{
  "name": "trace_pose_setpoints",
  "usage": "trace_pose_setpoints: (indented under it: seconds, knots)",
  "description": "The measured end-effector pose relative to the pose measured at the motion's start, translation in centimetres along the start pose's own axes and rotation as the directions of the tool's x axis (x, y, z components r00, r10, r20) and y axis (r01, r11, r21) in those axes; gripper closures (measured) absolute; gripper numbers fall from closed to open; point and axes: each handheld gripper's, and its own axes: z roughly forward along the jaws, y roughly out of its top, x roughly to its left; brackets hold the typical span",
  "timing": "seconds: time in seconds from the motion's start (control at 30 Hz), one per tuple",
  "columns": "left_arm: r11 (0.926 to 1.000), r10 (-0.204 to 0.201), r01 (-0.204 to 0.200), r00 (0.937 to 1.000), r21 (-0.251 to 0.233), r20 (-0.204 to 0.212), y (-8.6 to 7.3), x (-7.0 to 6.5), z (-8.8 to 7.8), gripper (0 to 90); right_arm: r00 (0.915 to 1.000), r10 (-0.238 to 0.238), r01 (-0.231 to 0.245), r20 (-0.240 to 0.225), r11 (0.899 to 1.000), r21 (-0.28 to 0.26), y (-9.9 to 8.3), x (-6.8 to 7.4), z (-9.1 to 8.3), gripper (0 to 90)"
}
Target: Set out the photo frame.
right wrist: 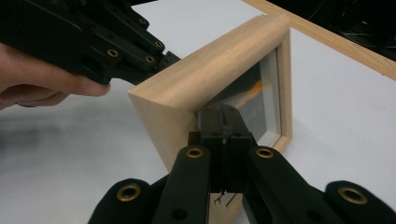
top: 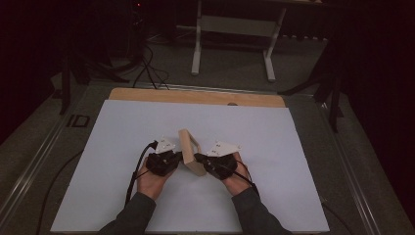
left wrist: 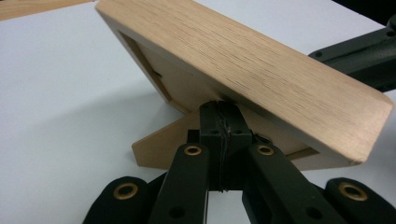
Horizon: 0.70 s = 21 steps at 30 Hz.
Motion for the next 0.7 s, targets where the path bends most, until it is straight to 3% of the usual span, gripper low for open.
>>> trace_pose_setpoints:
  seconds: [0.47, 0.7]
  knots:
    - [0.9999, 0.004, -0.004, 1.0, 0.009, 0.003, -0.03, 0.1, -0.12, 86.1, 0.9995, -0.022, 0.022, 0.023, 1.0, 0.008, 0.0, 0.23, 0.08, 87.3]
    - [0.9994, -0.032, 0.032, 0.9995, -0.01, -0.005, 0.12, 0.55, -0.95, 79.0, 0.9992, -0.007, 0.007, 0.039, 1.0, -0.008, -0.03, -0.27, -0.51, 84.5]
